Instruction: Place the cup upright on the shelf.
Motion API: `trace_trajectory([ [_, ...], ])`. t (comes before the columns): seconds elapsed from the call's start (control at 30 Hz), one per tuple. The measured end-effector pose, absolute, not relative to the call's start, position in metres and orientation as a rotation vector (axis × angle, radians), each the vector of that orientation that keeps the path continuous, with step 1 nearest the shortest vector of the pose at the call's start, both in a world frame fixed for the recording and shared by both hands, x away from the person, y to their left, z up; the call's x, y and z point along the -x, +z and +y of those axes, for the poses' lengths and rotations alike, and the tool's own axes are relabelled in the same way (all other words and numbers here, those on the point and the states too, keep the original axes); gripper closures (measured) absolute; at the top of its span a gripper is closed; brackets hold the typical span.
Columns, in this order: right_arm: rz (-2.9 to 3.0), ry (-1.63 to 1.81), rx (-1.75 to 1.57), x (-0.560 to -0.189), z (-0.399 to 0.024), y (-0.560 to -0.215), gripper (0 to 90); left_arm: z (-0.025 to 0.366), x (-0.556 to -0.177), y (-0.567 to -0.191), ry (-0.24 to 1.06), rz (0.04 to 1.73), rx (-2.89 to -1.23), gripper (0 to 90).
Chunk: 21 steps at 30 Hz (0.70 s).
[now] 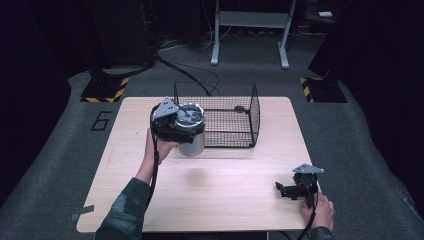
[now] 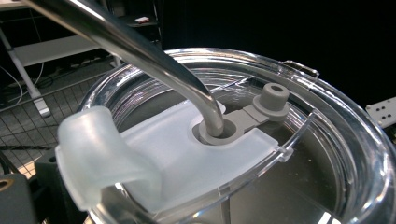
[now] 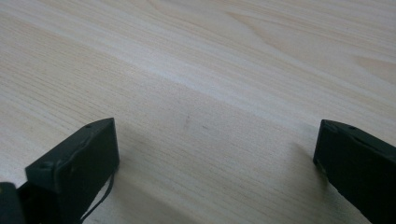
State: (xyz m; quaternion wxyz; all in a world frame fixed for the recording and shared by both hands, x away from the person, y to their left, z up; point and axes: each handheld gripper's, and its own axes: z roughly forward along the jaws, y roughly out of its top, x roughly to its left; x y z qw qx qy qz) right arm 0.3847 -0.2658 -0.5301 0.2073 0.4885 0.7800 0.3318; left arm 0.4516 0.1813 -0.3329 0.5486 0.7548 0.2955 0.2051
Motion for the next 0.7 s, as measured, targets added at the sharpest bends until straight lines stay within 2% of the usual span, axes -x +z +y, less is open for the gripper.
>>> trace_trajectory([
  [0.7,2.172,0.924,-1.360,-0.385,-0.266,-0.530,0.0,0.167,-0.490,-0.317,0.531,0.723,-1.779,3.0],
])
